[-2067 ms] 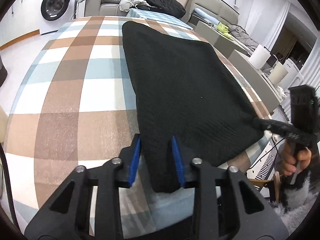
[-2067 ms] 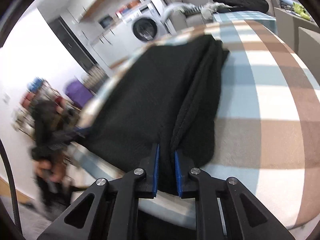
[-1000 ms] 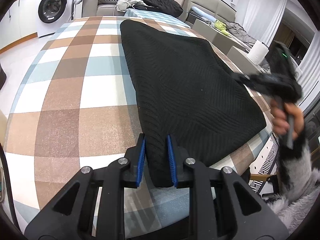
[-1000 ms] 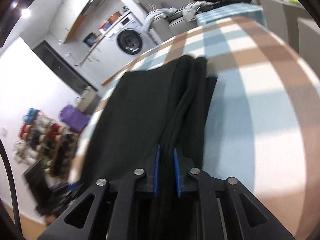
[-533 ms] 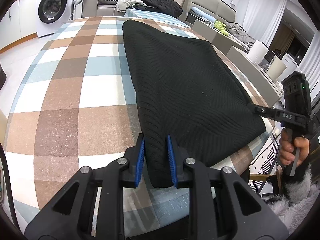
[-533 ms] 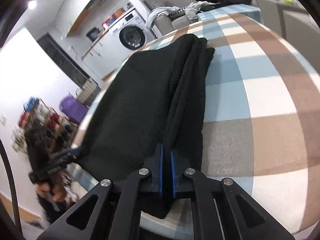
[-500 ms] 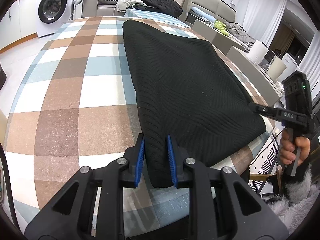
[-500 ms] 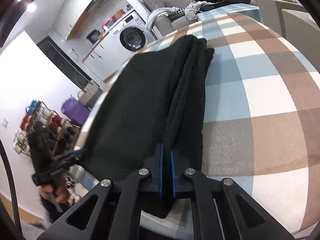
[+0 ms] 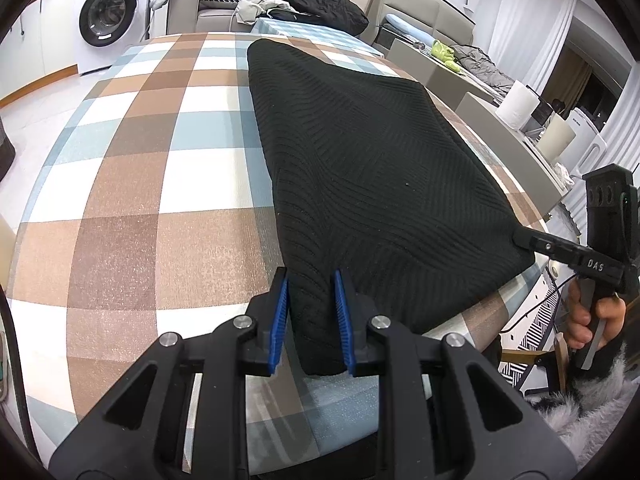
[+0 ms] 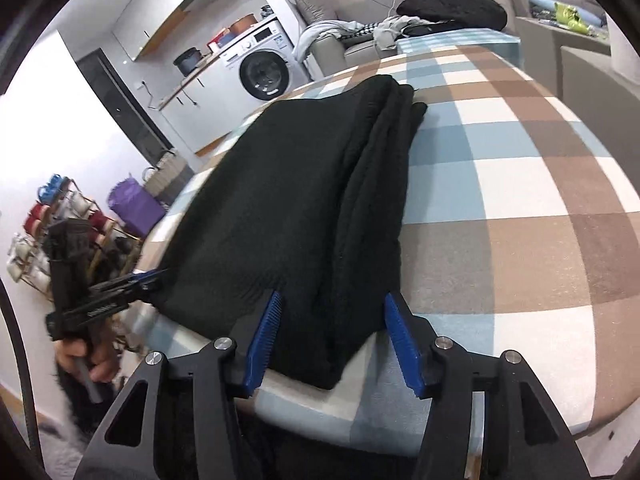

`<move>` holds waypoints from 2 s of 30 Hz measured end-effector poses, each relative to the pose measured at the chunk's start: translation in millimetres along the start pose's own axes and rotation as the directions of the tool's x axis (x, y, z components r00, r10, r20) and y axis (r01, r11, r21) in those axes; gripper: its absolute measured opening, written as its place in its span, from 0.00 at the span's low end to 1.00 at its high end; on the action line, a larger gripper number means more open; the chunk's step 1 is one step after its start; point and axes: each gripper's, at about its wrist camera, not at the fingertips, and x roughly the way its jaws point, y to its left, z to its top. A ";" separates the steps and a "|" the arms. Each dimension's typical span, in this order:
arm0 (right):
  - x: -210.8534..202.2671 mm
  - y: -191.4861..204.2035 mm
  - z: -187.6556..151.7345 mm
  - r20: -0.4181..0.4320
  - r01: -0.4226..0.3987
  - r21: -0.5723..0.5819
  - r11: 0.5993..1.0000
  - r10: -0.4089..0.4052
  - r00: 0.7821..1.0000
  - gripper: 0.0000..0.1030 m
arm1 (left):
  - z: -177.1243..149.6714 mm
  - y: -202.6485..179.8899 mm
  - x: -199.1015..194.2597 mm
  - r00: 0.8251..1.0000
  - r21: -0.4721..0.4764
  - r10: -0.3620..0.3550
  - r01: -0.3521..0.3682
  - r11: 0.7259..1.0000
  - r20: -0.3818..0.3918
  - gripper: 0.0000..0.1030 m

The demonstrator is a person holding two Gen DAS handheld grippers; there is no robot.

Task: Fold small clothes

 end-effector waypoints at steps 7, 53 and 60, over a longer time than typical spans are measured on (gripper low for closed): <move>-9.3 2.6 -11.2 -0.064 -0.028 -0.041 0.999 0.025 0.998 0.20 | -0.3 0.5 0.3 1.000 -0.003 -0.005 0.005 1.000 -0.002 0.18; 40.6 -2.7 69.3 0.017 -0.100 -0.072 0.992 0.102 0.995 0.07 | 13.3 -3.2 8.3 0.999 -0.033 0.025 -0.024 0.999 0.035 0.44; 37.3 -2.9 59.7 -0.008 0.006 -0.059 0.998 -0.006 1.000 0.14 | 11.6 -3.7 12.8 0.999 -0.019 0.026 -0.025 1.000 0.025 0.44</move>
